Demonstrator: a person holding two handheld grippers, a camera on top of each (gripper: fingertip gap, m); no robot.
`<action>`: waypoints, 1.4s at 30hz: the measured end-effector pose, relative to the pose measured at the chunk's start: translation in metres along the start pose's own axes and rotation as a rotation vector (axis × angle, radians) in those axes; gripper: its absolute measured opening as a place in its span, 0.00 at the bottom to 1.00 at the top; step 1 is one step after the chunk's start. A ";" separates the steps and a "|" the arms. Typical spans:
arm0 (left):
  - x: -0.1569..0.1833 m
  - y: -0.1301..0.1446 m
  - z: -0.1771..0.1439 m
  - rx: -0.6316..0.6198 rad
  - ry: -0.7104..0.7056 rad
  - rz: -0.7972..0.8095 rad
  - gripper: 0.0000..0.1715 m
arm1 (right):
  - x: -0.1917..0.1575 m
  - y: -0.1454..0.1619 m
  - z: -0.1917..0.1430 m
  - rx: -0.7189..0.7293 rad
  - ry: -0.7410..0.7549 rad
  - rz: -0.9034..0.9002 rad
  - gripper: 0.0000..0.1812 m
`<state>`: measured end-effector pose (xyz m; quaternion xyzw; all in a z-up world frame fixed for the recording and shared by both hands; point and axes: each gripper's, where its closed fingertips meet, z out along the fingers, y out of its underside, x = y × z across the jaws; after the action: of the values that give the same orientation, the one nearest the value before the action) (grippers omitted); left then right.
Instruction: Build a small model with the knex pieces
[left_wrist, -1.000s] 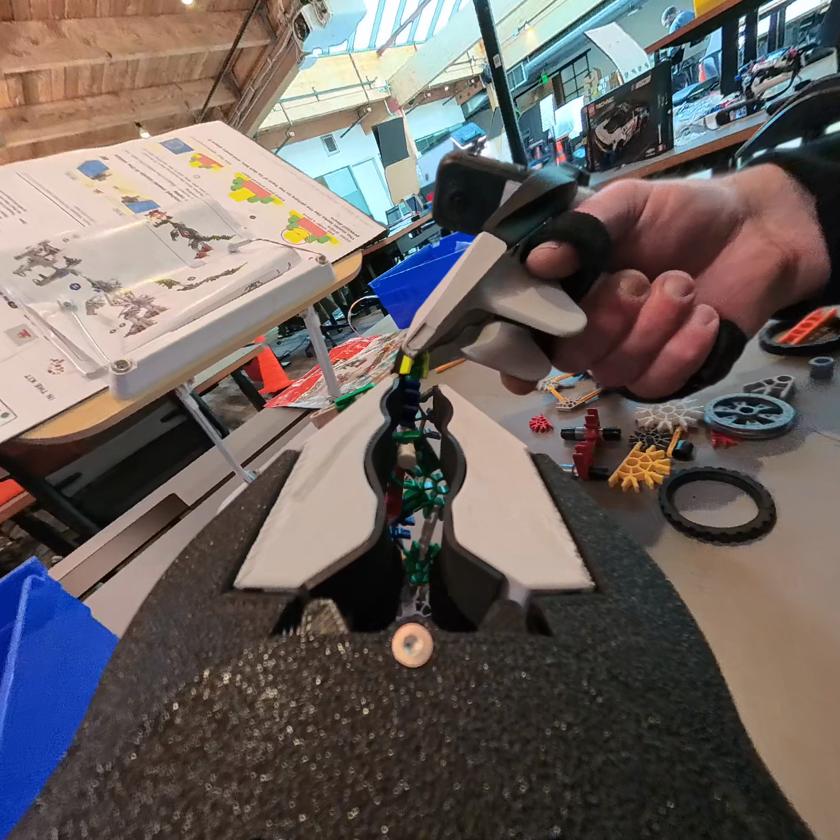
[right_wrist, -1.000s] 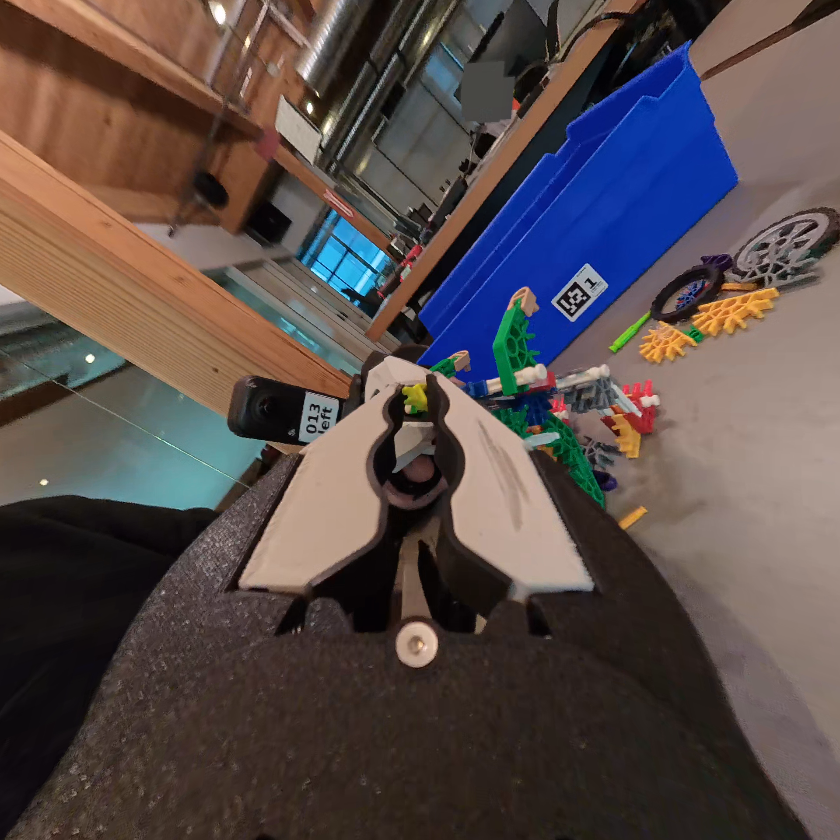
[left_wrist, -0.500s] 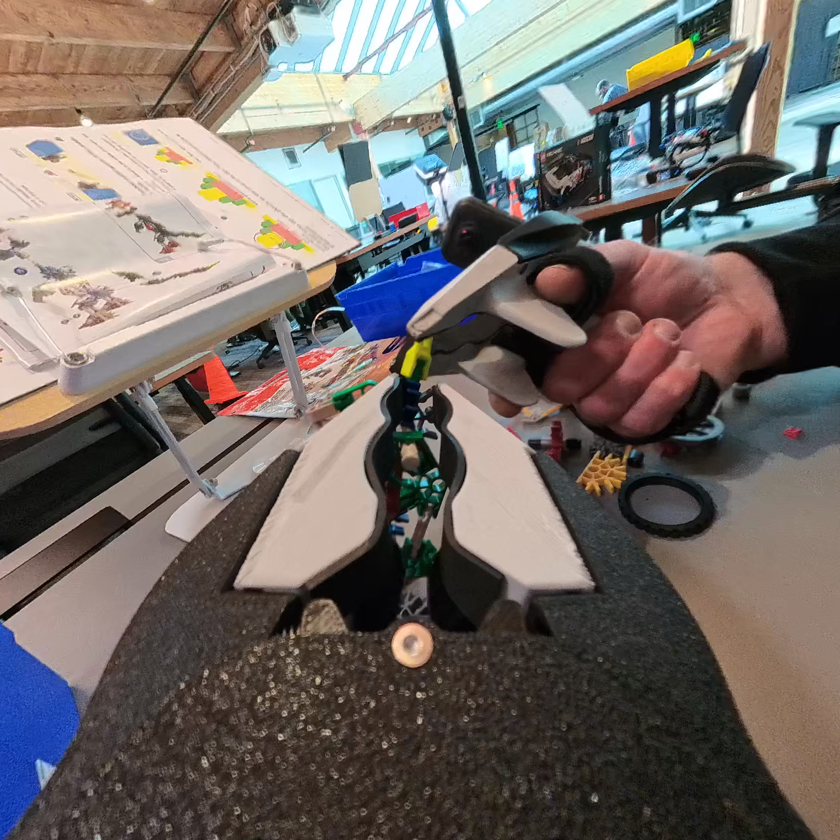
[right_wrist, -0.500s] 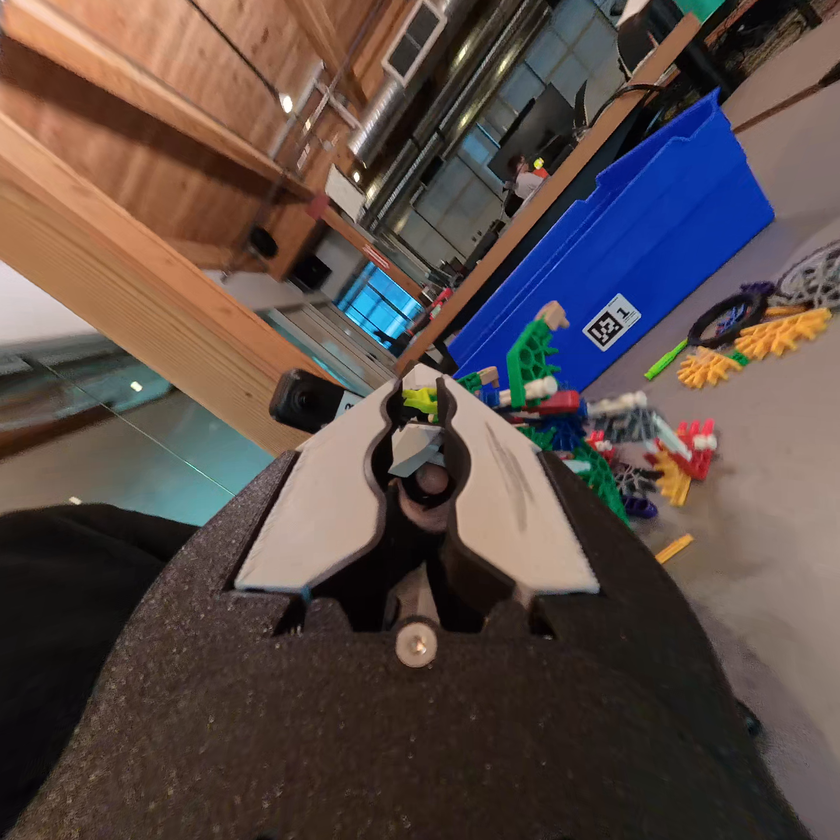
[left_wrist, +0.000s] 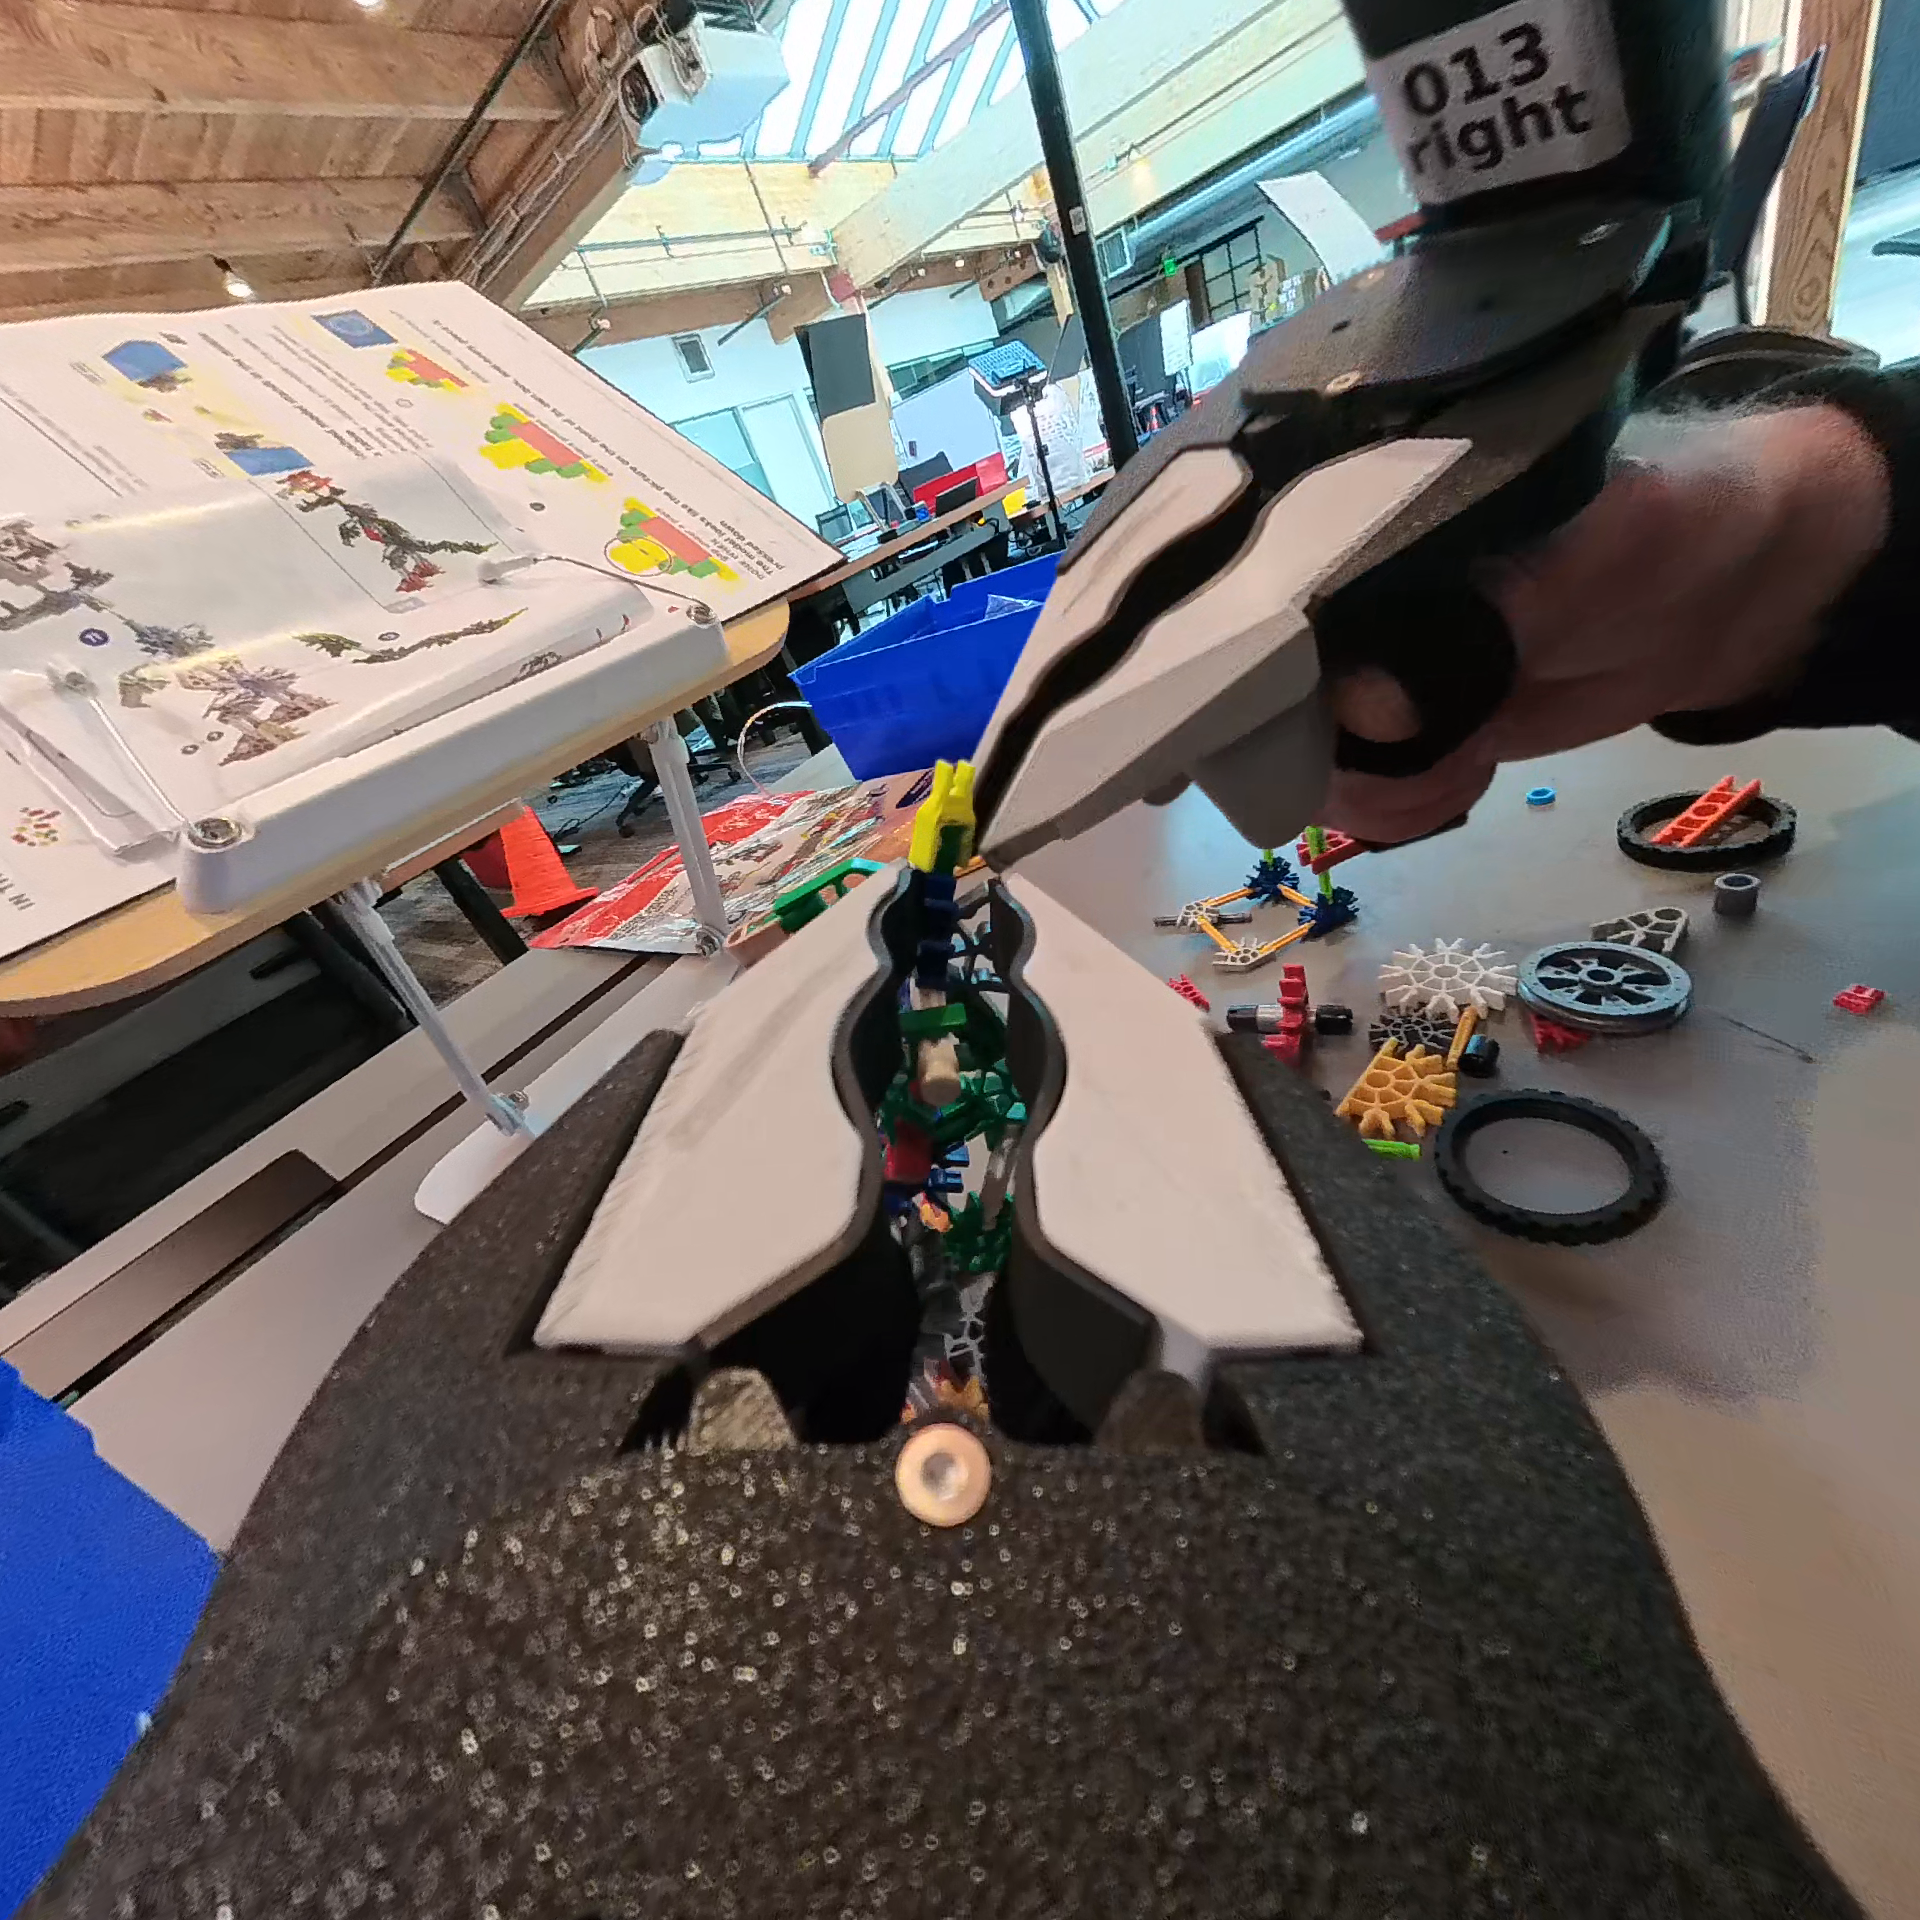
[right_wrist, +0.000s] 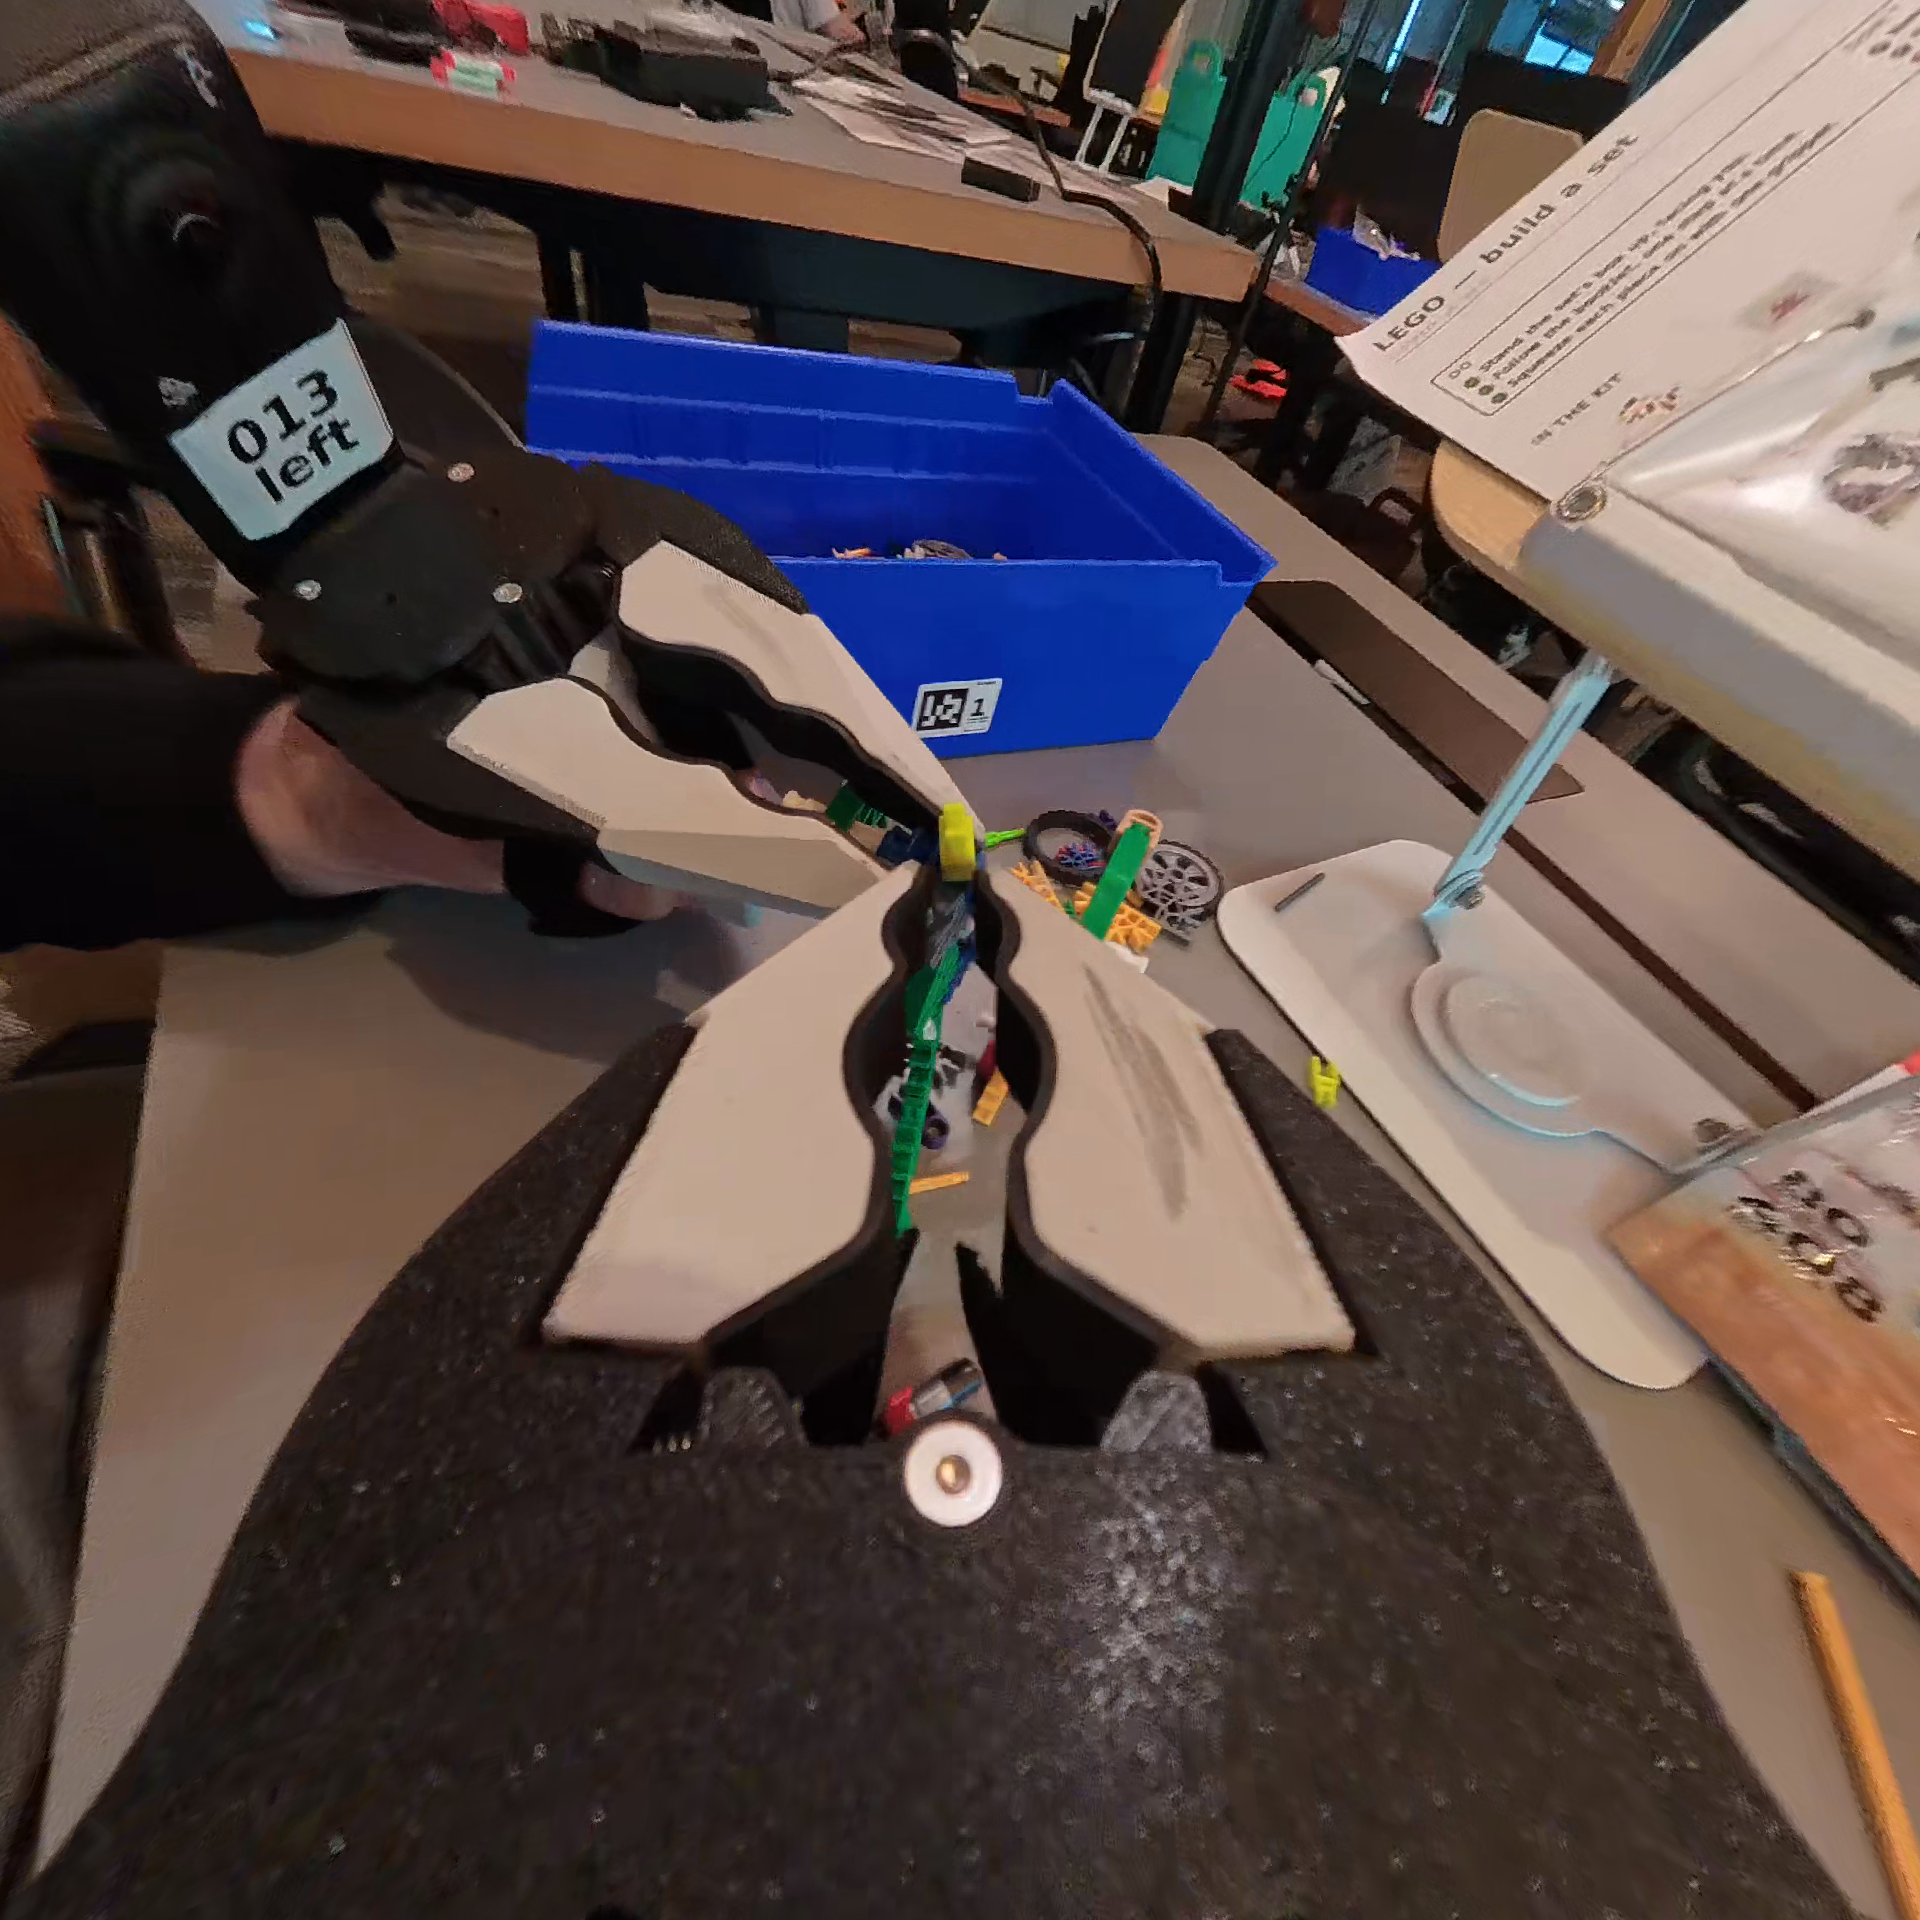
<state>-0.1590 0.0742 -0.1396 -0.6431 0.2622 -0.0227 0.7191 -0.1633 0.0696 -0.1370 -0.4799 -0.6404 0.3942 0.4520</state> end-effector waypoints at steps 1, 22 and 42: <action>0.001 0.000 0.001 -0.005 0.002 0.006 0.06 | 0.003 -0.002 -0.001 0.005 0.027 -0.019 0.12; -0.014 0.003 0.023 -0.176 -0.168 0.102 0.05 | 0.030 -0.008 0.003 -0.035 0.180 -0.182 0.01; -0.033 -0.013 0.029 -0.203 -0.249 0.102 0.10 | 0.046 -0.031 -0.011 0.098 0.068 0.076 0.01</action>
<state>-0.1714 0.1102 -0.1147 -0.6962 0.2044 0.1205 0.6774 -0.1668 0.1081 -0.0954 -0.4940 -0.5859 0.4256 0.4812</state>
